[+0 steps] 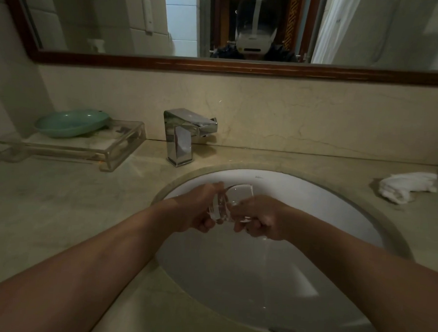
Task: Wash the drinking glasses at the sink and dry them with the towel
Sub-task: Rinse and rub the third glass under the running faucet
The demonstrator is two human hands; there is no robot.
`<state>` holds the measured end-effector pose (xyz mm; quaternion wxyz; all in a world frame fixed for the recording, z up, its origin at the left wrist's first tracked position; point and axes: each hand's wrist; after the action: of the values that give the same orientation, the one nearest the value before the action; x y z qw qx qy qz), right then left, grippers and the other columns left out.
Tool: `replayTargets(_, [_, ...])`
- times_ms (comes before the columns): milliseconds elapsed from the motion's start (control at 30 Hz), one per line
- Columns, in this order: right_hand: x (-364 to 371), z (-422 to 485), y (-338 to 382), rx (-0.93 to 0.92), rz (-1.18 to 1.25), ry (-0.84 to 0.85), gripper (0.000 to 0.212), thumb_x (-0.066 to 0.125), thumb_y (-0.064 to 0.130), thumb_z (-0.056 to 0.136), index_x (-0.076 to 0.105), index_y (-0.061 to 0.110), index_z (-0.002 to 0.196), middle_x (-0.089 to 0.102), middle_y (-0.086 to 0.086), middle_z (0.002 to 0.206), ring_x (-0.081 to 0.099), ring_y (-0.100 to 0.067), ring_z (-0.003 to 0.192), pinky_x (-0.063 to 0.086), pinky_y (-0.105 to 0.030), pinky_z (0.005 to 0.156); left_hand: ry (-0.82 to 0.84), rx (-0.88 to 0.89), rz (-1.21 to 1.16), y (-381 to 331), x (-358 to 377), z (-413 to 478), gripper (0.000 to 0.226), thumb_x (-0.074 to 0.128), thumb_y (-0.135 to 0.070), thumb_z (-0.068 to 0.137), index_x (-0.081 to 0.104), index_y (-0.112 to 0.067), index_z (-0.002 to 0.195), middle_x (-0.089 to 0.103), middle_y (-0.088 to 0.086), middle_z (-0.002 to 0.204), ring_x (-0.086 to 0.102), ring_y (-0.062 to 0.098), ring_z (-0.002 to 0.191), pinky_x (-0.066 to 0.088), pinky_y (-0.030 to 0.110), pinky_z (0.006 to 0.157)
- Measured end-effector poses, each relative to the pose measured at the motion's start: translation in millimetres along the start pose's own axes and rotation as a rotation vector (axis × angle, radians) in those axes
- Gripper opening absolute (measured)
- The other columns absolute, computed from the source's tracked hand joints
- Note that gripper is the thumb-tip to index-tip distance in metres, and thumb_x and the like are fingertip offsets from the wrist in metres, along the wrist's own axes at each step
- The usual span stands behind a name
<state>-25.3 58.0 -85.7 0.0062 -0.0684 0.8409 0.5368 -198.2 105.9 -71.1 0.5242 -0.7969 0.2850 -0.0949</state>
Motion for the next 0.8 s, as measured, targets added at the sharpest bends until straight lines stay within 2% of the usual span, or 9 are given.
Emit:
replayTargets(100, [5,1,3,0.026,0.059,0.042,0.023,0.052,0.016,0.104,0.059,0.004,0.087,0.065,-0.013,0.068,0.030,-0.005,0.037,0.025,-0.014,0.039,-0.039,0.019,0.019,0,-1,-1,0.057,0.032,-0.056,0.106,0.060,-0.012,0.084,0.059,0.010,0.064,0.043,0.018,0.044,0.033,0.021,0.047])
replayTargets(167, [8,3,4,0.037,0.092,0.067,0.021,0.051,0.009,0.103,0.056,0.007,0.083,0.064,-0.011,0.073,0.031,-0.004,0.040,0.024,-0.014,0.042,-0.048,0.035,-0.018,0,-4,0,0.048,0.036,-0.051,0.103,0.058,-0.014,0.081,0.058,0.007,0.063,0.044,0.019,0.047,0.033,0.024,0.050])
replayTargets(267, [6,6,3,0.054,0.099,0.101,0.017,0.055,-0.002,0.098,0.056,0.010,0.086,0.062,-0.007,0.082,0.035,-0.003,0.043,0.023,-0.014,0.042,-0.039,0.052,-0.072,-1,-5,1,0.028,0.044,-0.036,0.094,0.058,-0.015,0.082,0.058,0.007,0.069,0.045,0.020,0.051,0.033,0.026,0.051])
replayTargets(333, [2,8,1,0.050,0.081,0.100,0.018,0.062,-0.004,0.094,0.055,0.013,0.094,0.062,-0.005,0.078,0.038,-0.004,0.043,0.024,-0.015,0.040,-0.022,0.044,-0.069,0,-5,2,0.023,0.045,-0.031,0.095,0.058,-0.015,0.087,0.059,0.008,0.072,0.046,0.021,0.052,0.033,0.026,0.050])
replayTargets(467, [-4,4,-1,-0.030,-0.057,-0.036,0.019,0.077,0.014,0.088,0.058,0.011,0.089,0.070,-0.010,0.070,0.034,-0.009,0.041,0.023,-0.017,0.041,0.021,0.053,-0.036,0,-1,0,0.046,0.033,-0.046,0.109,0.059,-0.012,0.093,0.063,0.014,0.074,0.051,0.019,0.050,0.033,0.023,0.046])
replayTargets(533, [-4,3,0,-0.048,-0.081,-0.095,0.020,0.072,0.024,0.093,0.060,0.009,0.085,0.069,-0.012,0.065,0.032,-0.010,0.042,0.024,-0.018,0.043,-0.005,0.050,0.034,-1,1,-2,0.058,0.030,-0.054,0.109,0.062,-0.009,0.093,0.065,0.017,0.071,0.047,0.018,0.042,0.032,0.022,0.044])
replayTargets(600, [-1,4,1,-0.013,-0.054,-0.056,0.026,0.063,0.028,0.099,0.061,0.008,0.084,0.069,-0.012,0.065,0.032,-0.009,0.042,0.025,-0.019,0.044,-0.055,0.062,0.097,0,-1,-2,0.068,0.029,-0.062,0.106,0.064,-0.007,0.086,0.065,0.016,0.066,0.041,0.018,0.040,0.027,0.024,0.047])
replayTargets(700, [2,4,1,0.045,0.019,0.063,0.023,0.056,0.014,0.102,0.059,0.006,0.081,0.069,-0.011,0.070,0.034,-0.006,0.042,0.026,-0.017,0.045,-0.125,0.113,0.168,5,-1,-2,0.077,0.025,-0.067,0.104,0.065,-0.005,0.083,0.064,0.016,0.064,0.039,0.018,0.039,0.025,0.025,0.045])
replayTargets(800, [3,2,2,0.055,-0.014,0.102,0.017,0.057,-0.002,0.098,0.061,0.006,0.083,0.071,-0.009,0.080,0.039,-0.006,0.047,0.028,-0.018,0.050,-0.202,0.140,0.162,10,-3,5,0.073,0.029,-0.067,0.103,0.067,-0.005,0.094,0.066,0.014,0.067,0.045,0.021,0.042,0.033,0.024,0.045])
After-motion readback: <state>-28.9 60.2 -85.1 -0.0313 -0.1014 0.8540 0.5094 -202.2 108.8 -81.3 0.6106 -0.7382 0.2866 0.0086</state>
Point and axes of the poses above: each hand's wrist, its own z-axis towards the middle knuckle, its own x-axis out of the palm, y = z × x
